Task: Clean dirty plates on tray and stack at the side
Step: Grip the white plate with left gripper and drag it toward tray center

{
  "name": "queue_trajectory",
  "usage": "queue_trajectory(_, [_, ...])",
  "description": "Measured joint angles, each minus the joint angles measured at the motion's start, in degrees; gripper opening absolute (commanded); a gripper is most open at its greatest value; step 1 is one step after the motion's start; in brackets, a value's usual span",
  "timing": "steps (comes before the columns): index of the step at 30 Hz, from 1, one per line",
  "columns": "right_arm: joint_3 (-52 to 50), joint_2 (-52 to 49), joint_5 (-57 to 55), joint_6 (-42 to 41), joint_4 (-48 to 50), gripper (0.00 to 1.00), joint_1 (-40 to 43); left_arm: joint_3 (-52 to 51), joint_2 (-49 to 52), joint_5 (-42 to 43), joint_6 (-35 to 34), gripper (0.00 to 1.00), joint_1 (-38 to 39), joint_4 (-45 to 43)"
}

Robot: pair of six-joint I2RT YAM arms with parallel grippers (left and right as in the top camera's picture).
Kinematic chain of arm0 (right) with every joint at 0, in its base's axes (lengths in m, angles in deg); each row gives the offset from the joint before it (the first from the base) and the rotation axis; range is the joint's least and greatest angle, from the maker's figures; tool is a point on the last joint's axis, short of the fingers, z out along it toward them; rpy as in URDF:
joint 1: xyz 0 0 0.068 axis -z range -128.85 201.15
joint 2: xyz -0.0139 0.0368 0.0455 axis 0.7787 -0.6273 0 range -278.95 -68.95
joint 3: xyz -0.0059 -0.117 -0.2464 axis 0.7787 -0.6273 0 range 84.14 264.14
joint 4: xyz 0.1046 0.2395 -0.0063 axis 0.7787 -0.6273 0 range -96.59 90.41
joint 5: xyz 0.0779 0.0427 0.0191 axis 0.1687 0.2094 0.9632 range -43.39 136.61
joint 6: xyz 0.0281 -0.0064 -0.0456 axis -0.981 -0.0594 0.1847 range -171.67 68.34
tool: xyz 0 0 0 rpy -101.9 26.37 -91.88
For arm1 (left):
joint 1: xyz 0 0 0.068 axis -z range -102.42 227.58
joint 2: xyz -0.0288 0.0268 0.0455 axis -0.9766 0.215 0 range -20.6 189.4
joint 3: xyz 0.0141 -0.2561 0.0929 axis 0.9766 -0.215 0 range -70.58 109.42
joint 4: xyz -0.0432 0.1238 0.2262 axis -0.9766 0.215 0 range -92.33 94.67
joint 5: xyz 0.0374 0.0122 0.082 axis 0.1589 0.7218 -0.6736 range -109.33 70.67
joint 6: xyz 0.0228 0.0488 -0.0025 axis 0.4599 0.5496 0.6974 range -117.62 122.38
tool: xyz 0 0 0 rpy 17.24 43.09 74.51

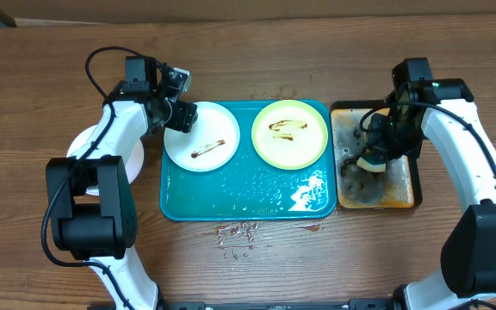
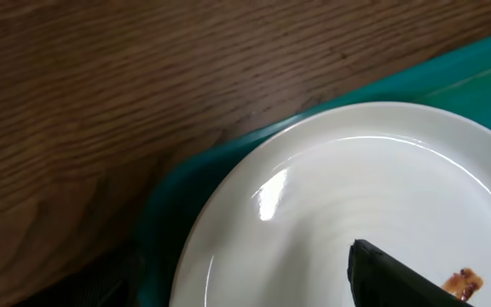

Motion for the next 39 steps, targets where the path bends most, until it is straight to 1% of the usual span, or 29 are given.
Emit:
queue_trajectory(21, [0.00, 0.00, 0.00, 0.00, -0.48, 0.04, 0.00, 0.00, 0.02, -0.20, 0.00, 0.77, 0.00, -0.48])
queue_trajectory(25, [0.00, 0.00, 0.00, 0.00, -0.50, 0.04, 0.00, 0.00, 1.25, -0.17, 0.00, 0.76, 0.00, 0.50])
queue_trajectory(28, [0.00, 0.00, 0.00, -0.02, -0.52, 0.04, 0.00, 0.00, 2.58, -0.17, 0.00, 0.73, 0.00, 2.03])
queue_trajectory(31, [0.00, 0.00, 0.02, -0.02, -0.52, 0.04, 0.00, 0.00, 3.32, -0.17, 0.00, 0.65, 0.00, 3.69])
queue_trajectory(35, [0.00, 0.00, 0.00, -0.02, -0.55, 0.04, 0.00, 0.13, 3.37, -0.15, -0.11, 0.50, 0.00, 7.02])
queue_trajectory(36, [0.00, 0.00, 0.02, 0.02, -0.55, 0.04, 0.00, 0.33, 3.37, -0.15, -0.31, 0.46, 0.00, 8.35])
queue_trajectory(39, [0.00, 0.00, 0.00, 0.00, -0.57, 0.04, 0.00, 0.98, 3.32, -0.13, -1.60, 0.38, 0.00, 13.20])
